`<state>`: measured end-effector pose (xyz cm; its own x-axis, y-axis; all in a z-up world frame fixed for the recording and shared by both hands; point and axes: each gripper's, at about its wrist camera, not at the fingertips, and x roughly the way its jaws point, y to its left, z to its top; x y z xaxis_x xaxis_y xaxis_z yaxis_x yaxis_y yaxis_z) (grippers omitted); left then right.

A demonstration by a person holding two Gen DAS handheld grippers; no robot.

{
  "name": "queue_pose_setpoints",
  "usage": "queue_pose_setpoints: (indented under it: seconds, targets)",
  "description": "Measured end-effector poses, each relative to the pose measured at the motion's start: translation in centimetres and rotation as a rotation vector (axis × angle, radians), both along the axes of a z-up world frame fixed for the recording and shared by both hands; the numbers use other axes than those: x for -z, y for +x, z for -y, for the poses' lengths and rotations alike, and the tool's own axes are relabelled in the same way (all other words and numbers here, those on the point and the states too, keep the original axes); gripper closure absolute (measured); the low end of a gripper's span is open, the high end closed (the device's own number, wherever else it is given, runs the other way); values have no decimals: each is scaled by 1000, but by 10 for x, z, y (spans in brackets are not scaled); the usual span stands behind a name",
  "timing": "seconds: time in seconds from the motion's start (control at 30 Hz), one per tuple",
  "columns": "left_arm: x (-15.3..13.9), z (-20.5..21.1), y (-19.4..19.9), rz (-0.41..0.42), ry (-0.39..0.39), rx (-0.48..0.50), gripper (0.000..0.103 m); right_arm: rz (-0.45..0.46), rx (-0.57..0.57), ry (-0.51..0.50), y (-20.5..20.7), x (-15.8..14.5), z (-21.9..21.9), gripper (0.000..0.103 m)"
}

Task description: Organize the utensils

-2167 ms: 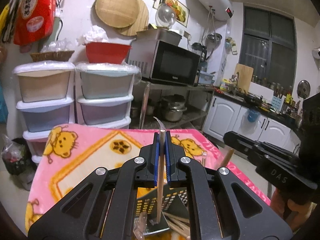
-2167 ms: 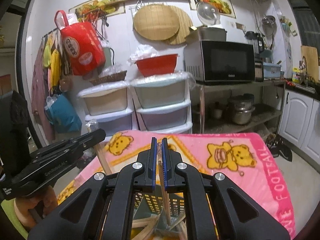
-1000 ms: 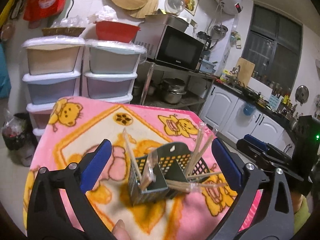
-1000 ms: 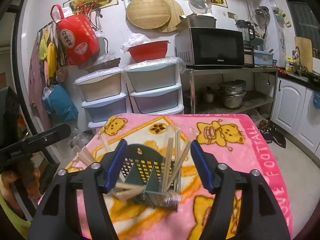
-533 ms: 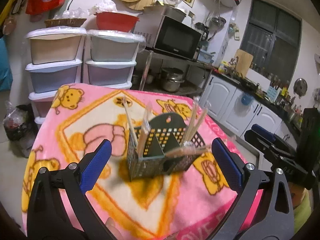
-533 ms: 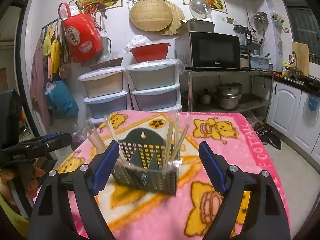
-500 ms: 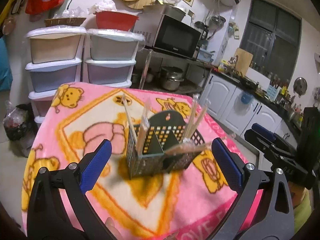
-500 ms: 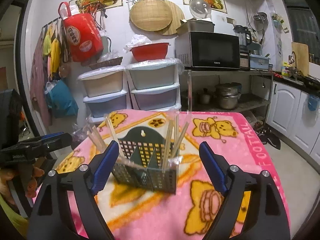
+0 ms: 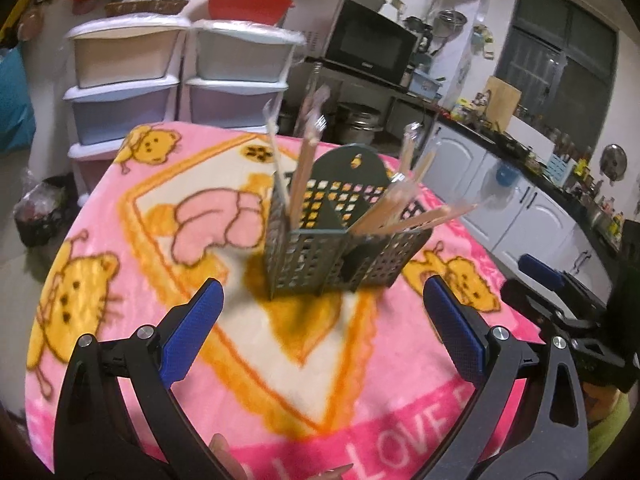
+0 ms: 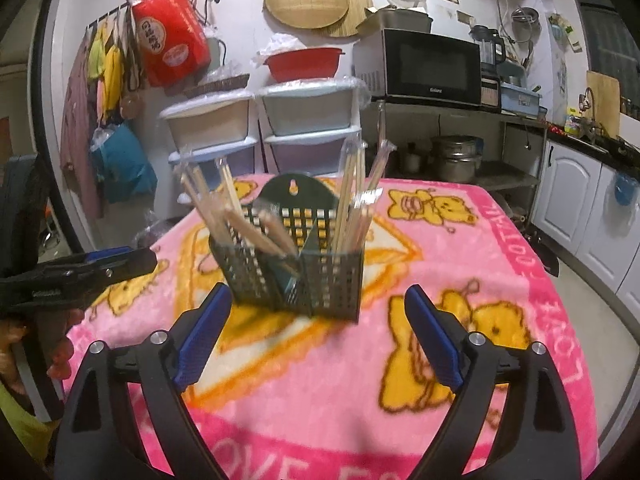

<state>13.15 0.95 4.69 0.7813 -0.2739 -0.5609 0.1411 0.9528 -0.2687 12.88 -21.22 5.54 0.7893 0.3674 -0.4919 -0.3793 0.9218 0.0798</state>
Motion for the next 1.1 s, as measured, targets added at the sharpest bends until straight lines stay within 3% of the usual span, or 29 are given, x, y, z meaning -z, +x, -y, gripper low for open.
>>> queue_pose_setpoints:
  seconds: [0.37,1.1]
  targets:
    - [29,4,-21,46,34,-29,11,25,16,-40,-12,25,-5,12]
    - [66,11,-36,186,96,-117,11,340,94,8,-53,53,-4,7]
